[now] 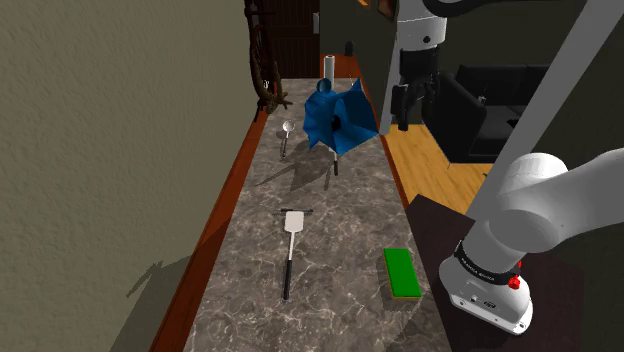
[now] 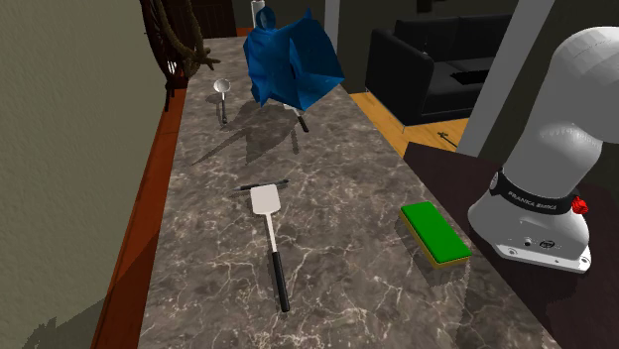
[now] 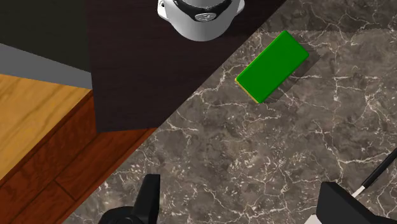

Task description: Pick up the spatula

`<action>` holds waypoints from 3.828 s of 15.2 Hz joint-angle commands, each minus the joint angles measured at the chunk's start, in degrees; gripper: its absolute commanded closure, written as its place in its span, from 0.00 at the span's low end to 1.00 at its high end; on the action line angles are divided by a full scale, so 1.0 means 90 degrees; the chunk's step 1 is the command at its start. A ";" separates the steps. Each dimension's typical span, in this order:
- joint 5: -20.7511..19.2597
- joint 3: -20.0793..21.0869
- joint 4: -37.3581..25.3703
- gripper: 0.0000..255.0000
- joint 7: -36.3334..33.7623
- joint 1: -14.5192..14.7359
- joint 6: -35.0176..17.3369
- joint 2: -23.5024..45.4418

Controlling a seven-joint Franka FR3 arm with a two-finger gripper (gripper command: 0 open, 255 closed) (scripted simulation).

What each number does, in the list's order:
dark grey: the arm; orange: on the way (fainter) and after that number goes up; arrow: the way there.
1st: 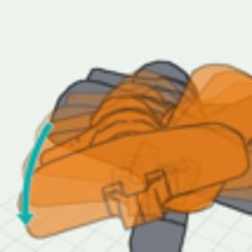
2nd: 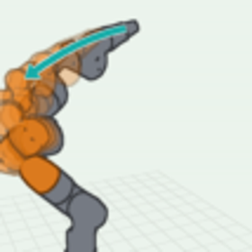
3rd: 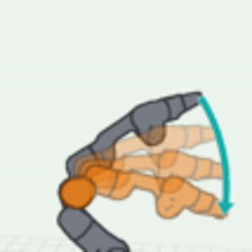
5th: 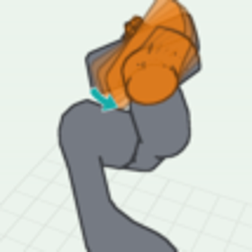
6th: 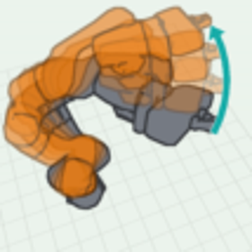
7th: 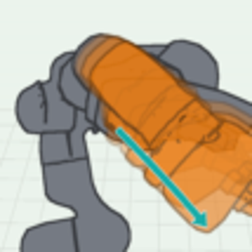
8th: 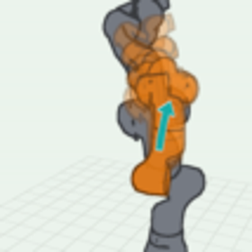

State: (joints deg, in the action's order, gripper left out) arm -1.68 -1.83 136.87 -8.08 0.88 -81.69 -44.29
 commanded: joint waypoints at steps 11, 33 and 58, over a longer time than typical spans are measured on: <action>0.1167 0.1243 0.1289 0.00 -0.2113 0.0124 -0.1861 0.0283; 0.0563 0.3715 0.0374 0.00 -0.7416 -0.0203 -0.6731 0.5367; -0.0688 0.3232 -0.0193 1.00 -0.8766 0.0242 -0.7535 0.6819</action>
State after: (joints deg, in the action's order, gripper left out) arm -8.35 26.93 135.00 -87.25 3.27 -149.93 17.70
